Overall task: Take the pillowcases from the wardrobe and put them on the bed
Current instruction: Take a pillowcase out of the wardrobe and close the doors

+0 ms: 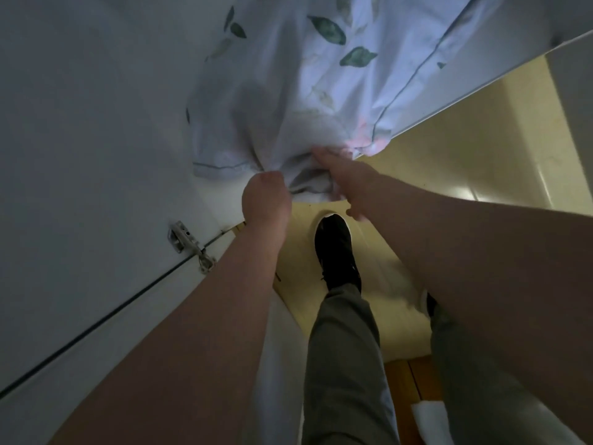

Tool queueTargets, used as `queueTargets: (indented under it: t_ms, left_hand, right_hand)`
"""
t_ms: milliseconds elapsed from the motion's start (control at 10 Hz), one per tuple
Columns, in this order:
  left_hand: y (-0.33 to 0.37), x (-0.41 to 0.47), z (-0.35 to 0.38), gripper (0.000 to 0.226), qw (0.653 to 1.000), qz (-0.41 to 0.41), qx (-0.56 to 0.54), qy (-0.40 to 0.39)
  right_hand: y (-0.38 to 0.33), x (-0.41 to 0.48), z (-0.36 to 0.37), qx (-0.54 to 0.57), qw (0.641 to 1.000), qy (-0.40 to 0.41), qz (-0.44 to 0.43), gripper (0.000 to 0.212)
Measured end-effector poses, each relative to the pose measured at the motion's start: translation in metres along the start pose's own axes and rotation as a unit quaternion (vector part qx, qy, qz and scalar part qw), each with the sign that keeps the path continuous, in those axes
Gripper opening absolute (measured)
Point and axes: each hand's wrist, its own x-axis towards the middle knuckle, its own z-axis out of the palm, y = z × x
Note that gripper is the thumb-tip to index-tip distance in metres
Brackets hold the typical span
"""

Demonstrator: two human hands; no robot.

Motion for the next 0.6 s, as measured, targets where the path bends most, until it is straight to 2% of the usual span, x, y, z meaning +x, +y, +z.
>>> queueTargets:
  t_ms: [100,200,300,400,500,600]
  left_hand:
    - [0.001,0.007,-0.004,0.037,0.999,-0.017,-0.04,-0.003]
    - [-0.005,0.01,-0.005,0.035,0.998,-0.014,-0.063,-0.002]
    - [-0.007,0.0,-0.009,0.034,0.994,-0.025,-0.102,0.001]
    - [0.005,-0.021,-0.018,0.028,0.982,-0.075,-0.171,-0.028]
    - [0.029,-0.064,-0.032,0.018,0.95,-0.129,-0.274,-0.079]
    - [0.052,-0.113,-0.045,0.021,0.944,-0.128,-0.285,-0.107]
  right_hand:
    - [-0.014,0.027,0.015,0.056,0.998,-0.022,0.003,0.05]
    - [-0.022,0.056,0.019,0.125,0.992,-0.017,0.008,0.037]
    - [-0.026,0.037,0.014,0.084,0.995,0.034,-0.039,0.022]
    - [-0.026,-0.012,0.007,0.08,0.995,-0.006,-0.055,0.022]
    - [-0.026,-0.049,-0.007,0.077,0.996,0.021,-0.036,0.028]
    - [-0.016,-0.094,-0.028,0.112,0.993,0.024,-0.031,0.035]
